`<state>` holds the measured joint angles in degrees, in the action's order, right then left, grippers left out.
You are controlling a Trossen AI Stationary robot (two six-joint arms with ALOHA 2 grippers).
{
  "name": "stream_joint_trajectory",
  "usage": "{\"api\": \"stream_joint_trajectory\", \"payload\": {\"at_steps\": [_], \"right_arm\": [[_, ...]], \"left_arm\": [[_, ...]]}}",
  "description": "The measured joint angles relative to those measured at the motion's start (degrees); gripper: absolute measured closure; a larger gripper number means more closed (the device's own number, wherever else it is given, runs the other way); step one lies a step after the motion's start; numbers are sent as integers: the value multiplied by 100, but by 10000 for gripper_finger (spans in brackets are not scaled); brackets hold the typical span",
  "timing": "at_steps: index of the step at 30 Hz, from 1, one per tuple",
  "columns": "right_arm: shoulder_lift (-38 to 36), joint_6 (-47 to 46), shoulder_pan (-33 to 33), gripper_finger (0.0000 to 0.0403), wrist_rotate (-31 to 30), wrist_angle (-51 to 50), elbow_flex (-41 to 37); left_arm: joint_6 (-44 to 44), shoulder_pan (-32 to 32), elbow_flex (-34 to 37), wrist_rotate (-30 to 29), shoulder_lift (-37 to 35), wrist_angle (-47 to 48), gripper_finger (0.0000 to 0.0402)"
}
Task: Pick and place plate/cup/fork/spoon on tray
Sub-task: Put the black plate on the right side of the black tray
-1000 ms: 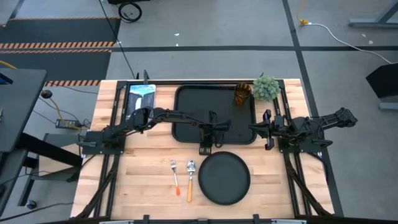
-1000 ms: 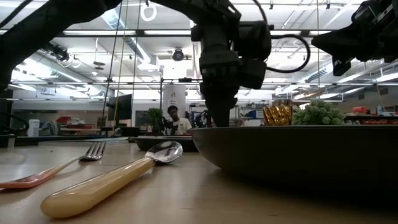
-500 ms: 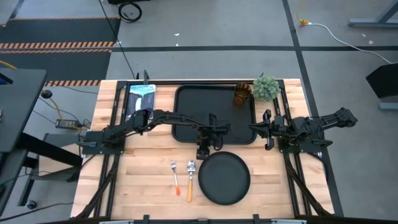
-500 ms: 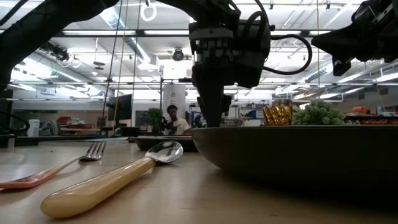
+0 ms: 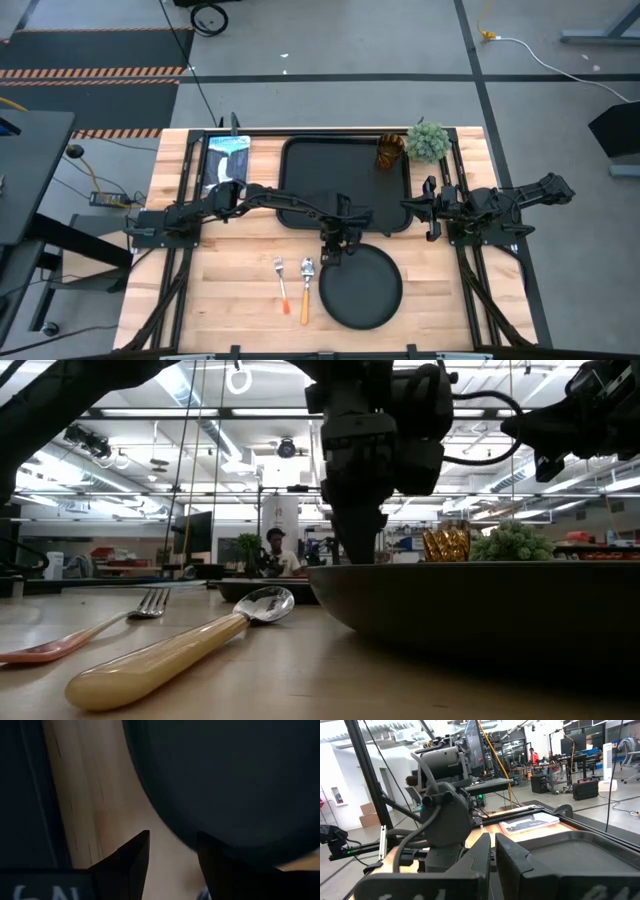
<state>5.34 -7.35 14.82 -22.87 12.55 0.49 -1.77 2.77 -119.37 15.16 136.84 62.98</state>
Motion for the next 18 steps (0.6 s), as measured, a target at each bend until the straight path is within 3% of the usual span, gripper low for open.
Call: {"api": "stream_joint_trajectory", "payload": {"at_steps": [18], "right_arm": [[0,0,0,369,0,1,0]], "left_arm": [[768,173,0,-622,0,-374,230]]}}
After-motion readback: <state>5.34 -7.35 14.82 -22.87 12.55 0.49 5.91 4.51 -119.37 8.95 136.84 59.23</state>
